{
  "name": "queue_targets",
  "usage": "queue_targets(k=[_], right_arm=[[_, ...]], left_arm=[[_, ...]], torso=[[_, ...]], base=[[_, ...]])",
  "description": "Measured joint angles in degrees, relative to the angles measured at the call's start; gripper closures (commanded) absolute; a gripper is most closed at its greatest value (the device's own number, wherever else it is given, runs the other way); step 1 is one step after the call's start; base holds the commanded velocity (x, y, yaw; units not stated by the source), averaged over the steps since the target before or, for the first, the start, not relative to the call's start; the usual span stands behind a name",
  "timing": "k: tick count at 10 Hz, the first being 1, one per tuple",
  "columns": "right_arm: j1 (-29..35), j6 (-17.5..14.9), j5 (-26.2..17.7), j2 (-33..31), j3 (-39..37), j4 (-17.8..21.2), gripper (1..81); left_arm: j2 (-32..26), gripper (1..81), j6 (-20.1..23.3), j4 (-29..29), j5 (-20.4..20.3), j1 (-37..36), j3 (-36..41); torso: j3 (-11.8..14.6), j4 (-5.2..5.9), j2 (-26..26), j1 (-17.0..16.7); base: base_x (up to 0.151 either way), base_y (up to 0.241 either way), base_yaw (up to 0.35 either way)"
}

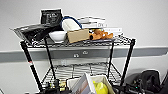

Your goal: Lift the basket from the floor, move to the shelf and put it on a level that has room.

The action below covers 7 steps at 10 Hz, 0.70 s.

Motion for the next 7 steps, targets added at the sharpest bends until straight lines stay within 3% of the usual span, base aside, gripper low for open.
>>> queue_targets(k=[7], right_arm=[[7.6,0.1,-2.5,-1.2,2.1,5.2,81.1]], left_arm=[[-2.0,81.1,-5.8,-0.1,1.2,-8.4,2.0]], torso=[[0.0,0.0,0.0,0.0]], base=[[0.0,0.0,0.0]])
